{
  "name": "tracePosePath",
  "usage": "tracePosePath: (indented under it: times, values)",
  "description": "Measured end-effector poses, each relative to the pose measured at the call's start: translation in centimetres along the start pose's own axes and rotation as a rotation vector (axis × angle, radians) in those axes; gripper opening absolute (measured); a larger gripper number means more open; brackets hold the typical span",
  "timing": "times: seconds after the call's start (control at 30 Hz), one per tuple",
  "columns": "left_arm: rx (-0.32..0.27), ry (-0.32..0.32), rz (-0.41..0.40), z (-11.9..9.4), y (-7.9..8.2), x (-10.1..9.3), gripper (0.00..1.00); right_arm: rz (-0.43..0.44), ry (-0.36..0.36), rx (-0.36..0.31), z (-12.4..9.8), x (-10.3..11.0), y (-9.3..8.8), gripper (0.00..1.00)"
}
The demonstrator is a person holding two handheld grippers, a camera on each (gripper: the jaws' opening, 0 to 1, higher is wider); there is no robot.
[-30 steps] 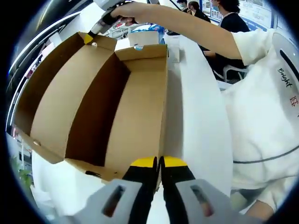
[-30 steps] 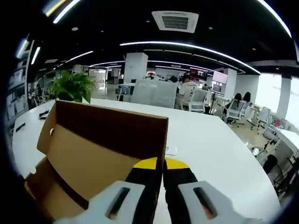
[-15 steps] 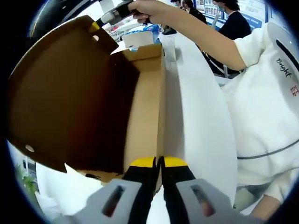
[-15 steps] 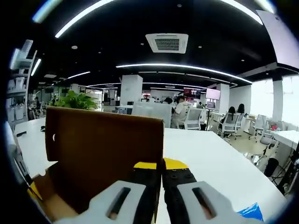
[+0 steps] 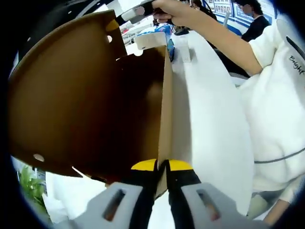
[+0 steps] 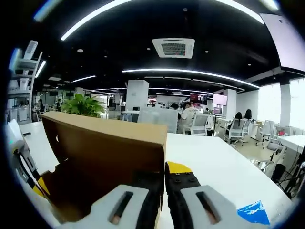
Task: Operate the shoe box by opening the lid, removing the specified soft item, and placing it in the target area until the item is outside and the box remains undamaged.
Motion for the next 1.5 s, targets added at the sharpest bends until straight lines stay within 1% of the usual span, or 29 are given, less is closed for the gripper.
tracePosePath:
  times: [0.17, 0.23, 0.27, 0.3, 0.37, 0.4, 0.47, 0.53, 0.6, 0.7, 0.73, 0.8, 0.83, 0.87, 0.93, 1.0, 1.07, 1.1, 1.13, 1.17, 1.2, 1.23, 1.27, 1.3, 1.33, 1.37, 1.4, 1.43, 1.5]
  values:
    - [-0.014, 0.007, -0.004, -0.2, -0.2, 0.1, 0.09, -0.001, -0.006, 0.002, -0.1, 0.0, -0.1, 0.0]
    - [-0.034, 0.009, -0.061, -0.2, -0.3, 0.2, 0.09, -0.004, -0.011, 0.001, -0.1, 0.1, 0.0, 0.0]
    - [-0.038, -0.001, -0.062, -0.2, -0.4, 0.2, 0.09, -0.018, -0.019, 0.004, -0.1, 0.1, 0.0, 0.0]
    - [-0.047, 0.005, -0.044, -0.4, -0.5, 0.2, 0.09, -0.028, -0.023, 0.004, -0.1, 0.2, 0.0, 0.0]
    - [-0.064, 0.025, -0.058, -0.5, -0.7, 0.6, 0.11, -0.035, -0.024, 0.01, -0.2, 0.4, 0.0, 0.0]
    - [-0.087, 0.032, -0.078, -0.6, -0.7, 0.8, 0.12, -0.04, -0.026, 0.008, -0.3, 0.3, 0.0, 0.0]
    - [-0.121, 0.011, -0.101, -0.8, -0.7, 0.7, 0.14, -0.026, -0.024, 0.003, -0.6, 0.3, 0.0, 0.0]
    - [-0.162, 0.015, -0.135, -1.0, -0.6, 0.9, 0.13, -0.021, -0.03, -0.008, -0.7, 0.3, -0.1, 0.0]
    - [-0.223, 0.021, -0.161, -1.3, -0.6, 1.2, 0.14, -0.02, -0.039, -0.019, -0.9, 0.4, -0.3, 0.0]
    - [-0.298, 0.041, -0.201, -1.6, -0.6, 1.3, 0.18, -0.029, -0.051, -0.036, -1.0, 0.5, -0.5, 0.0]
    - [-0.323, 0.049, -0.22, -1.7, -0.6, 1.3, 0.22, -0.025, -0.051, -0.038, -1.0, 0.5, -0.4, 0.0]
    - [-0.367, 0.056, -0.224, -1.8, -0.7, 1.5, 0.29, -0.037, -0.05, -0.034, -1.1, 0.5, -0.4, 0.0]
    - [-0.392, 0.017, -0.252, -1.9, -0.7, 0.9, 0.3, -0.039, -0.047, -0.033, -1.1, 0.5, -0.4, 0.0]
    - [-0.388, -0.014, -0.277, -2.0, -0.8, 0.6, 0.31, -0.042, -0.04, -0.029, -1.1, 0.6, -0.4, 0.0]
    - [-0.399, -0.004, -0.271, -2.1, -0.8, 0.9, 0.31, -0.025, -0.032, -0.023, -1.2, 0.6, -0.5, 0.0]
    - [-0.405, 0.007, -0.272, -2.3, -0.8, 0.9, 0.31, -0.034, -0.036, -0.026, -1.3, 0.7, -0.6, 0.0]
    - [-0.43, 0.007, -0.273, -2.6, -0.6, 0.7, 0.32, -0.042, -0.046, -0.032, -1.3, 0.8, -0.6, 0.0]
    - [-0.452, -0.003, -0.274, -2.8, -0.3, 0.5, 0.36, -0.064, -0.054, -0.03, -1.4, 0.9, -0.7, 0.0]
    - [-0.484, -0.059, -0.281, -2.9, 0.1, -0.3, 0.42, -0.077, -0.059, -0.03, -1.4, 0.9, -0.6, 0.0]
    - [-0.506, -0.049, -0.298, -3.1, 0.3, -0.2, 0.46, -0.072, -0.062, -0.03, -1.4, 1.0, -0.6, 0.0]
    - [-0.55, -0.029, -0.322, -3.5, 0.6, 0.1, 0.48, -0.077, -0.067, -0.03, -1.4, 1.0, -0.6, 0.0]
    - [-0.56, -0.035, -0.342, -3.7, 0.6, 0.1, 0.45, -0.08, -0.067, -0.03, -1.5, 1.0, -0.6, 0.0]
    - [-0.594, -0.031, -0.354, -4.0, 0.8, 0.3, 0.42, -0.08, -0.066, -0.031, -1.6, 0.9, -0.6, 0.0]
    - [-0.655, -0.001, -0.37, -4.3, 1.2, 0.8, 0.4, -0.077, -0.064, -0.032, -1.6, 0.9, -0.7, 0.0]
    - [-0.681, 0.002, -0.387, -4.4, 1.3, 0.9, 0.4, -0.072, -0.061, -0.033, -1.6, 0.9, -0.7, 0.0]
    - [-0.719, -0.013, -0.413, -4.6, 1.5, 0.8, 0.41, -0.068, -0.059, -0.034, -1.7, 0.9, -0.8, 0.0]
    - [-0.748, -0.016, -0.412, -4.7, 1.7, 0.8, 0.44, -0.065, -0.058, -0.035, -1.7, 0.9, -0.8, 0.0]
    - [-0.75, -0.022, -0.416, -4.7, 1.4, 0.7, 0.47, -0.064, -0.058, -0.036, -1.7, 0.9, -0.8, 0.0]
    - [-0.761, -0.024, -0.4, -4.6, 1.4, 0.4, 0.44, -0.077, -0.063, -0.036, -1.7, 1.0, -0.8, 0.0]
Point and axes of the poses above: the point that each gripper's makers call its tool centre point, and the gripper's own axes: z roughly forward along the fingers, x roughly to its left, y roughly out of its top, the point moved 5 cm from there along -z, roughly backward along the fingers, and after that the axes turned 5 degrees about -x, right-handed, at the moved point
